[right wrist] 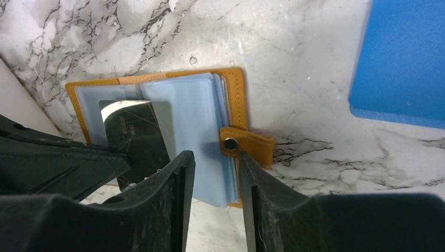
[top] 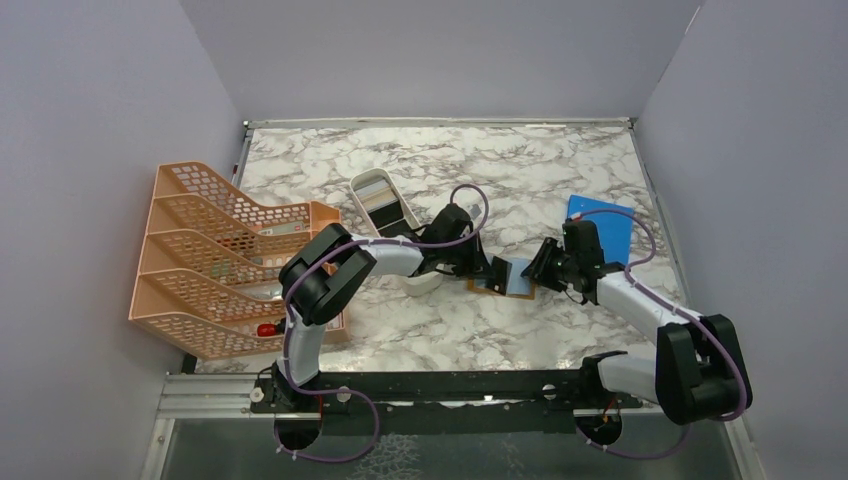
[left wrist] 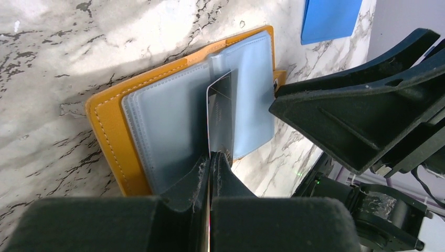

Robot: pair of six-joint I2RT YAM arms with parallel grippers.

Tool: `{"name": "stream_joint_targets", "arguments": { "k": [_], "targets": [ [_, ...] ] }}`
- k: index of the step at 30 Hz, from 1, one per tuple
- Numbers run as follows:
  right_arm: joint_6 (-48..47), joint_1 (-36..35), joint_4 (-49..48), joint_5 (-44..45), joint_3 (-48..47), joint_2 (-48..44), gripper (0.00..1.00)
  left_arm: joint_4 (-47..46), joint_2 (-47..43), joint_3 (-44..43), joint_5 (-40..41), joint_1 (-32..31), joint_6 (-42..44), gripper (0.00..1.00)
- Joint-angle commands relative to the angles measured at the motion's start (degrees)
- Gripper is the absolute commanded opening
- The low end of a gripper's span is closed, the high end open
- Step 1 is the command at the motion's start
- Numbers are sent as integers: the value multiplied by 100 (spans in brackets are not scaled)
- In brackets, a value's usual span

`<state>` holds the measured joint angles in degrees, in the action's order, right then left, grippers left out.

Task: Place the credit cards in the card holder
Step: Insert the credit card into the card holder.

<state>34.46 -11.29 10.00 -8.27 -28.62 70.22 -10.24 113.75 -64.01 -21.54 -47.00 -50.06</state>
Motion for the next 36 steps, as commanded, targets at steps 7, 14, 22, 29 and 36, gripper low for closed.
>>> {"name": "stream_joint_targets", "arguments": {
  "k": [7,14,22,29,36],
  "targets": [
    [-42,-14,124,-154,222,-202,42,-199,43,181,651,-44,-146,0],
    [-1,-14,69,-192,296,-156,40,-264,71,153,672,-45,-215,0],
    [188,-14,-201,-473,476,23,40,-398,149,117,664,-103,-338,0],
    [253,-14,-341,-649,559,46,40,-426,233,79,606,-260,-297,0],
    [248,-13,-294,-628,544,2,40,-150,239,-62,662,-279,30,10]
  ]
}}
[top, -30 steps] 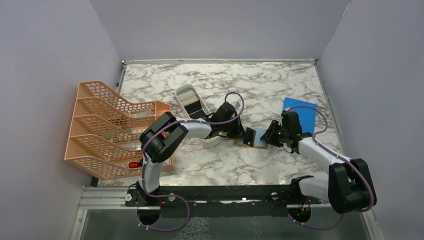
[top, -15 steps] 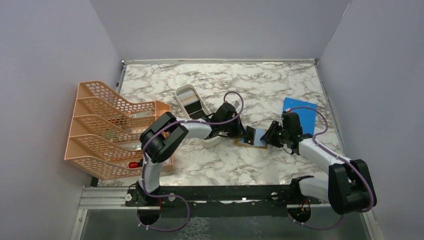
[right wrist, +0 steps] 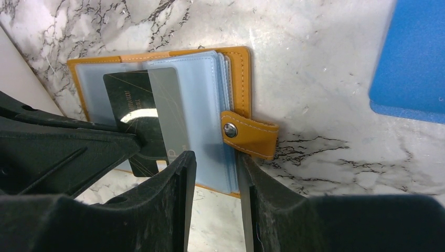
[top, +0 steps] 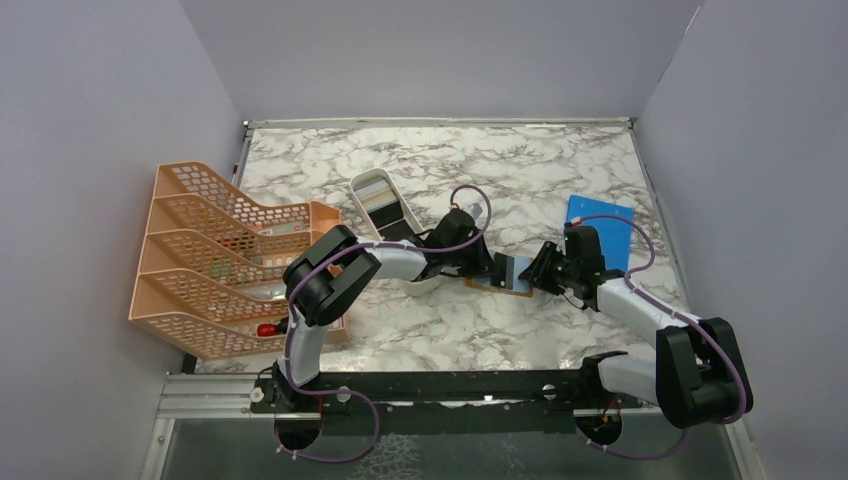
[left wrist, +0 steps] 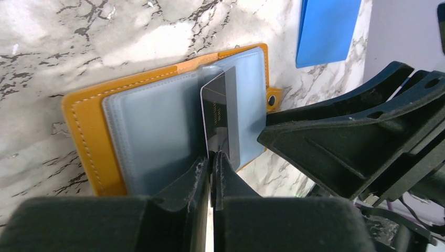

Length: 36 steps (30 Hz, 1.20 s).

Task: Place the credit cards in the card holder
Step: Insert the credit card into the card holder.

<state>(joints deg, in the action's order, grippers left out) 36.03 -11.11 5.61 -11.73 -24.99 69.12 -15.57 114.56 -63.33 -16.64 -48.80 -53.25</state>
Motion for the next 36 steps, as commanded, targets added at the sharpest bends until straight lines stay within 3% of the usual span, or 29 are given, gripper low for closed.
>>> {"name": "stream_joint_targets", "arguments": {
  "k": [1,12,29,36],
  "targets": [
    [89,-31,151,-272,184,101,40,470,136,-192,222,-101,449,11],
    [89,-31,41,-242,207,166,40,708,117,-469,414,-142,893,31],
    [81,-31,68,-241,116,125,40,1055,168,-733,635,-307,1269,32],
    [-97,-31,281,143,-114,31,40,1080,127,-787,662,-308,1368,33]
  ]
}}
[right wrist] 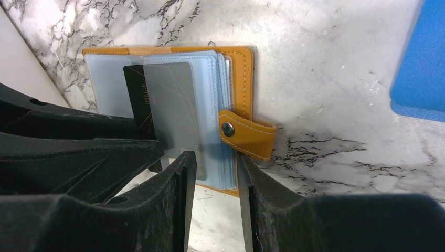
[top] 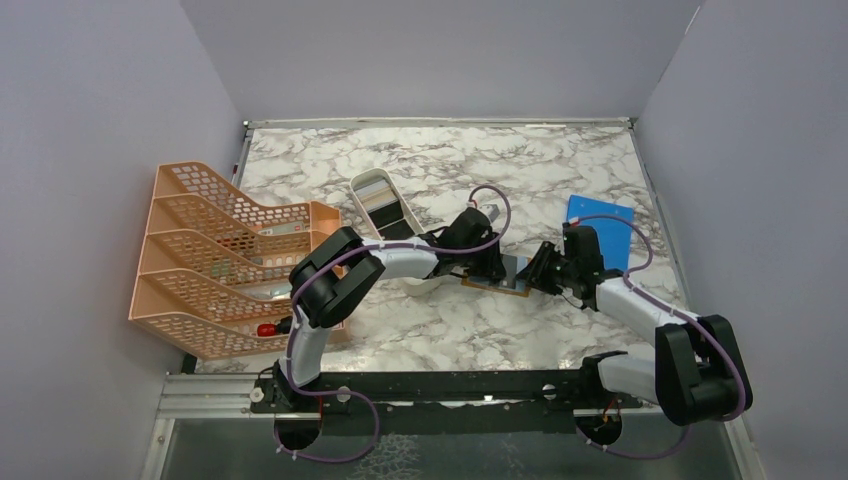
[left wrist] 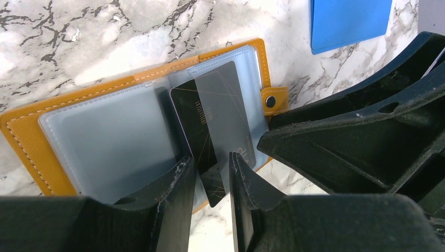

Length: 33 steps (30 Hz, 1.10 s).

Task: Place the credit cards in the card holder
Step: Insert the credit card into the card holder.

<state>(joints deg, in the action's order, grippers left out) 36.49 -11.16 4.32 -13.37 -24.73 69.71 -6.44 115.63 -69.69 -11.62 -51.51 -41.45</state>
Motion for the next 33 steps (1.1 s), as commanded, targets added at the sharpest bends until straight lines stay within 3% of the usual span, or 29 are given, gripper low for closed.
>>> {"name": "stream_joint_targets", "arguments": {
  "k": [1,9,17,33],
  "targets": [
    [-170,-27,499,386,-212,-34,40,161,28,-177,127,-39,187,33],
    [-274,-27,858,1179,-518,-360,43,214,16,-317,84,-36,221,26],
    [-335,-22,755,1230,-561,-145,39,432,-36,-471,177,-39,420,35],
    [-264,-27,387,1196,-373,202,37,73,382,-645,-270,-127,304,35]
  ]
}}
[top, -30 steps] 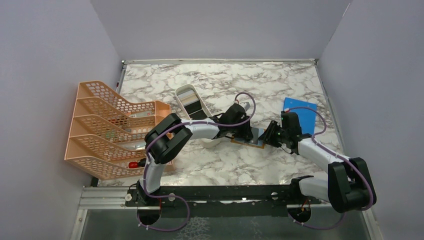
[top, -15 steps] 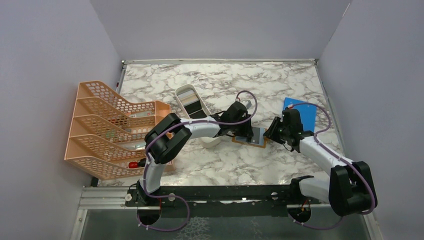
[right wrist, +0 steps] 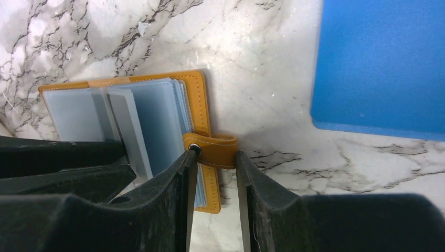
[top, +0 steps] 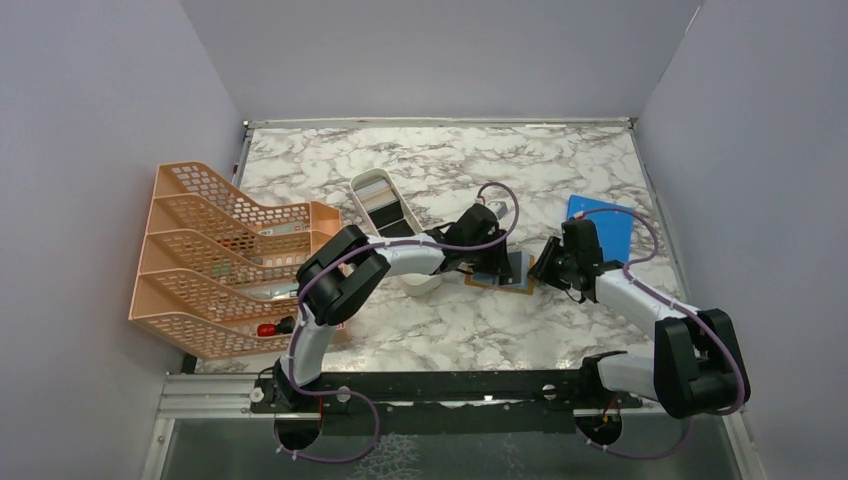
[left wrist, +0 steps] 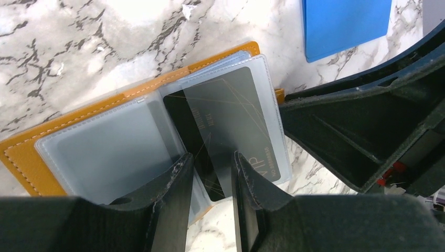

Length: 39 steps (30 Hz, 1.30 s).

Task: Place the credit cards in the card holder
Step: Insert the credit card into the card holder.

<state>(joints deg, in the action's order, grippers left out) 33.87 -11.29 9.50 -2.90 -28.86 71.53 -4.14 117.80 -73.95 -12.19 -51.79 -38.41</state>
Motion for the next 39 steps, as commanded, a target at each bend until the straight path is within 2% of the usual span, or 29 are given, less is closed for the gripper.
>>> {"name": "stream_joint_targets", "arguments": {
  "k": [1,13,22,28,31,34,39],
  "targets": [
    [-3,-14,-129,163,31,19,37,-152,179,-248,-233,-103,5,35],
    [-38,-14,-45,297,-46,8,37,-717,-125,-124,-503,-194,-35,35],
    [-143,-14,515,587,-480,-179,39,-260,-418,40,-103,-192,127,35],
    [-183,-14,680,298,-533,-453,39,250,-697,-16,344,-142,361,34],
    [-239,-7,557,-204,-484,-601,40,557,-736,-75,487,-67,476,30],
    [-295,-11,201,-837,-334,-612,41,891,-673,-181,667,12,646,22],
    [-310,-8,-62,-1082,-268,-310,43,1045,-513,-157,591,175,738,9]
  ]
}}
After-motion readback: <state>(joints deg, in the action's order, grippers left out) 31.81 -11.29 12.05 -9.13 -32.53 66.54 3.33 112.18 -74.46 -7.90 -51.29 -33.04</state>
